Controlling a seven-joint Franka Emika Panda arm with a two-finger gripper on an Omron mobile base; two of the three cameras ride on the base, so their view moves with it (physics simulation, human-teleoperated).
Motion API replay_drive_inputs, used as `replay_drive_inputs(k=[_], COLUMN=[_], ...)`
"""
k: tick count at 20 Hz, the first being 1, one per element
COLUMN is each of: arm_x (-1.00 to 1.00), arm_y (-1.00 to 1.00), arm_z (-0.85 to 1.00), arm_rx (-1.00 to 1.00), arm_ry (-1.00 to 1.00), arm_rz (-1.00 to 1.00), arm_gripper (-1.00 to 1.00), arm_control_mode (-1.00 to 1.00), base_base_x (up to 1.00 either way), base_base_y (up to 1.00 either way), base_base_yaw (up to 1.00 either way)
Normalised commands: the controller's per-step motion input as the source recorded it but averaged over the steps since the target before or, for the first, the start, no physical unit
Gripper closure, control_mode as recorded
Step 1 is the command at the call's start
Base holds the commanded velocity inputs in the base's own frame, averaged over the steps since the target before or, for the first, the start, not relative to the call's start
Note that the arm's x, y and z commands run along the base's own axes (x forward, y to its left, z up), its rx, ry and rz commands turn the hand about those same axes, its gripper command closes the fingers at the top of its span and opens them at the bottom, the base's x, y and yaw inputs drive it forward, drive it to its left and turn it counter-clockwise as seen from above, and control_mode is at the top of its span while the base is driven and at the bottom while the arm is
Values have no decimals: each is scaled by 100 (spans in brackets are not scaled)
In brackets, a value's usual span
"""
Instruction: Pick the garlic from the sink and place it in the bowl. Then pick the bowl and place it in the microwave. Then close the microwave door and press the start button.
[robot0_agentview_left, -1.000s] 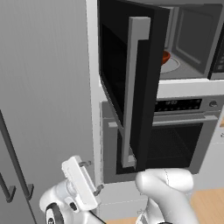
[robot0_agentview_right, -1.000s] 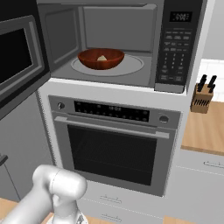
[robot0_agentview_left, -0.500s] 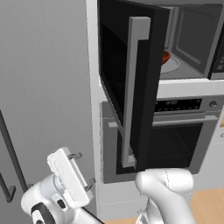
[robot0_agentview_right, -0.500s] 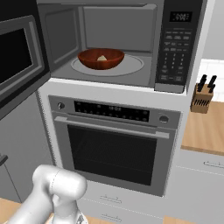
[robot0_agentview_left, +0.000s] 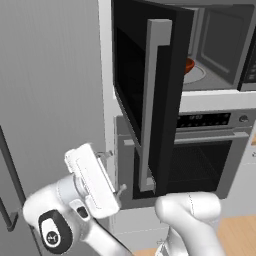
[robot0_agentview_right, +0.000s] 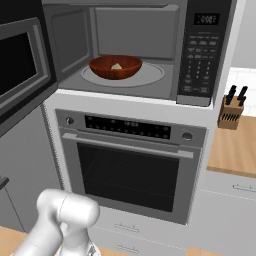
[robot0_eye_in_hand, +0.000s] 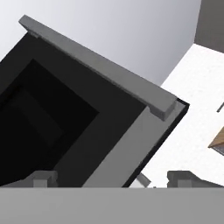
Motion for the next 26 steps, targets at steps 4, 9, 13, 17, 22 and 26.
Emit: replay_drive_inputs(k=[4, 9, 13, 17, 22, 26], arm_x=[0, -1, 0, 0, 29, 62], arm_y=[-79, -96, -100, -100, -92, -66], arm_z=[55, 35, 28, 24, 21, 29], arm_rx=[14, 17, 22, 24, 27, 26], arm_ry=[0, -2, -4, -2, 0, 0], arm_rz=[10, 7, 10, 16, 29, 36], arm_gripper=[-100, -100, -100, -100, -100, -100], arm_control_mode=[-100, -100, -100, -100, -100, -100], base_base_x=[0, 0, 0, 0, 0, 0], base_base_y=[0, 0, 0, 0, 0, 0], base_base_yaw=[0, 0, 0, 0, 0, 0])
